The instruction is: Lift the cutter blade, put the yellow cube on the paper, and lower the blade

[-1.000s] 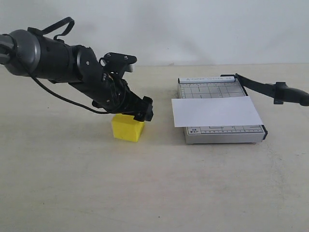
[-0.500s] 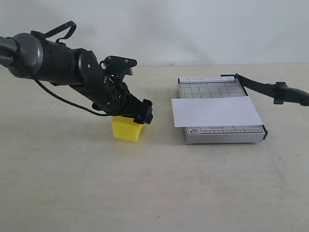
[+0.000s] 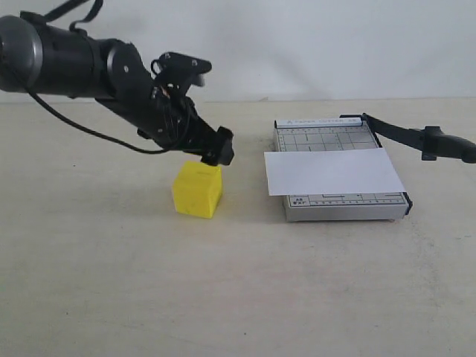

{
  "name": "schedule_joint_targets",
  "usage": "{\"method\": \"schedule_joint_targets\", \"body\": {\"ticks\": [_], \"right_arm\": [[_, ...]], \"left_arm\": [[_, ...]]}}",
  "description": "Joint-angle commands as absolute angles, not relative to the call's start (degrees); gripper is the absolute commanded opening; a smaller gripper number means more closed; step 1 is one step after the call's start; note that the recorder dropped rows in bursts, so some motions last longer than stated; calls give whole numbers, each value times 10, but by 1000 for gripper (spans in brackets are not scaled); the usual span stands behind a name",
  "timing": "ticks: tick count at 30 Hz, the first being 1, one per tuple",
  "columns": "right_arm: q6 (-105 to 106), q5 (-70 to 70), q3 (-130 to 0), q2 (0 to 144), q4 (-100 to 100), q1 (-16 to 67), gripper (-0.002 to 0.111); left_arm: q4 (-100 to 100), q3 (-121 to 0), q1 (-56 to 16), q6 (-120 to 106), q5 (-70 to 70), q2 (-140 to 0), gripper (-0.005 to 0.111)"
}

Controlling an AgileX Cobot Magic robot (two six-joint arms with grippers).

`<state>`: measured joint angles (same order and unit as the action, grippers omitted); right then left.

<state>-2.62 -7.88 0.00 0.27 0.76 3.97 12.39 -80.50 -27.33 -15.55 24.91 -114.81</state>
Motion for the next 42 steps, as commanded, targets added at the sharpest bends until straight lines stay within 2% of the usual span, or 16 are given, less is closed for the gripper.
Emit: {"method": "schedule_joint_targets", "body": {"ticks": [1, 5, 7, 14, 18, 34, 42], "right_arm": [[-26, -73, 0, 0, 8, 39, 0], [-26, -73, 0, 0, 8, 39, 0], [-26, -73, 0, 0, 8, 39, 0], [-26, -73, 0, 0, 8, 39, 0], [-26, -73, 0, 0, 8, 39, 0], [-26, -73, 0, 0, 8, 39, 0], [-26, -73, 0, 0, 8, 39, 0]], "left_arm": [[113, -851, -288, -159, 282, -1124, 94], [113, -870, -325, -183, 285, -1125, 86], [113, -870, -346, -183, 278, -1125, 75], [113, -870, -434, -184, 167, -1132, 21], [113, -877, -468, -184, 116, -1166, 5], [90, -1050, -465, -197, 129, -1340, 5], [66, -1090, -456, -197, 135, -1394, 5]]}}
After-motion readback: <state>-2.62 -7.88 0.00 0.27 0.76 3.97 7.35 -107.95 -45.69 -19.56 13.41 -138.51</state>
